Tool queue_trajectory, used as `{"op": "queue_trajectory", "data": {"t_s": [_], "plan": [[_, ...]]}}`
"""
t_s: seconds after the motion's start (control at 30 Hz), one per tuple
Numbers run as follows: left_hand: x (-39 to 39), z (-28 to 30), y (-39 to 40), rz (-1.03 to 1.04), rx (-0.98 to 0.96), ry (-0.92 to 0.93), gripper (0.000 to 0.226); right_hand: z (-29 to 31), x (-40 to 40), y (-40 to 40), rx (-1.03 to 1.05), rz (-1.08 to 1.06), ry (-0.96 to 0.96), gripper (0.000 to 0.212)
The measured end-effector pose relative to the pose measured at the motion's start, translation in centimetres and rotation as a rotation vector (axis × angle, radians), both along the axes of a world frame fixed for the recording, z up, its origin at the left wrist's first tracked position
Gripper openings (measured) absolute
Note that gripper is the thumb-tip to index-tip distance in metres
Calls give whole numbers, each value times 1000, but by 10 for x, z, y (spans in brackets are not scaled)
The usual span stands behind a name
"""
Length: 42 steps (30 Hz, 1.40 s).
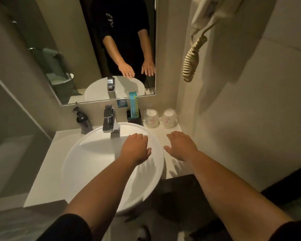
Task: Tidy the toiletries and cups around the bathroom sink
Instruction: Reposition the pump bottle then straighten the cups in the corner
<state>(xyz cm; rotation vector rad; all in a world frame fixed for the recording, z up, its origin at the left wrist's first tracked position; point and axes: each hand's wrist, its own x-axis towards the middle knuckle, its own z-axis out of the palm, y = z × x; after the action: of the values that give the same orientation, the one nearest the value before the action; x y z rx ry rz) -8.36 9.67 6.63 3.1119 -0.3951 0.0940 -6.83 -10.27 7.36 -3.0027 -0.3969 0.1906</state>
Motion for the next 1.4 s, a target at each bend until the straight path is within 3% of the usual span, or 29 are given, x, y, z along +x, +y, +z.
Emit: {"op": "queue_trajectory", "data": {"t_s": [0.4,0.8,1.1,1.4], "plan": [[-72,24,45,165,24,-38,40,17,-45,40,45,159,-32,56],[-107,4,175,433,20,19,45,-5,-45,192,65,421,26,53],[-58,-10,286,443,-15,63,47,-21,3,306,41,398,62,59],[17,-20,355,401,-75,140,50,-28,70,377,119,233,118,47]]}}
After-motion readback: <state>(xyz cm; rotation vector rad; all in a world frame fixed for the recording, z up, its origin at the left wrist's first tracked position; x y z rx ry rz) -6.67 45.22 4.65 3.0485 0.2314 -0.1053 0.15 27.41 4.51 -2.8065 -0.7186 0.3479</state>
